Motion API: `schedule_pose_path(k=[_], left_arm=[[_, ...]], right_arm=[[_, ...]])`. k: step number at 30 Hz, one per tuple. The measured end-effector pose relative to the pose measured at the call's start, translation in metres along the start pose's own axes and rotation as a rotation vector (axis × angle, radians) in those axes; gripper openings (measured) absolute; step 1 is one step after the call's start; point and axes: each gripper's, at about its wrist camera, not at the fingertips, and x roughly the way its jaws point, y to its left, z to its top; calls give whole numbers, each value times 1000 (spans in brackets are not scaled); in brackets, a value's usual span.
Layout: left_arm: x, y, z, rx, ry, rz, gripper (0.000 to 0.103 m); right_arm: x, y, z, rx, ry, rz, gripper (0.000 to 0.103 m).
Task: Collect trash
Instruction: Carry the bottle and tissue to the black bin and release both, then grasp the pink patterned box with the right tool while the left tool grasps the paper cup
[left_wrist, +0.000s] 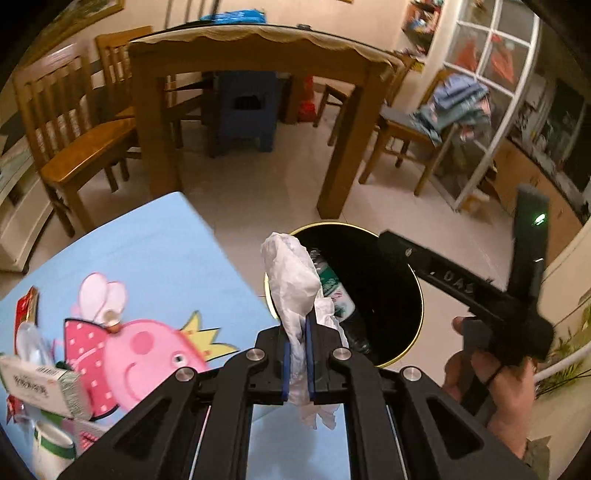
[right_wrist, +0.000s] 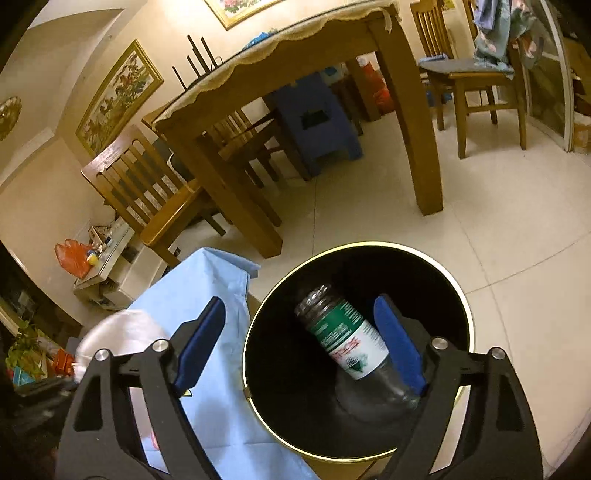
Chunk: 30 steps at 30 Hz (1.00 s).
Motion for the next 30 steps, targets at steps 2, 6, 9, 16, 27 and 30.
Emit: schedule_pose_path(k=[2,6,9,16,27,30], left_arm=[[9,-7,1,14,11,0,4],[27,-20,6,41,29,10,5],[38,-31,10,67,37,18,13],[66,-48,25,100,44,44,30],[32,-26,9,79,29,89,83],[-3,-7,-16,32,-24,101,96]], right_arm=[[-10,-10,5,7,-26,-19,92],[-38,-31,20,74,-97,-39,93],[-55,-43,26,112,-131,-30,94],[-73,-51,33,128,-165,-38,95],[-72,-27,31,79,-167,-39,97],[-65,-5,29,3,-152,-20,97]])
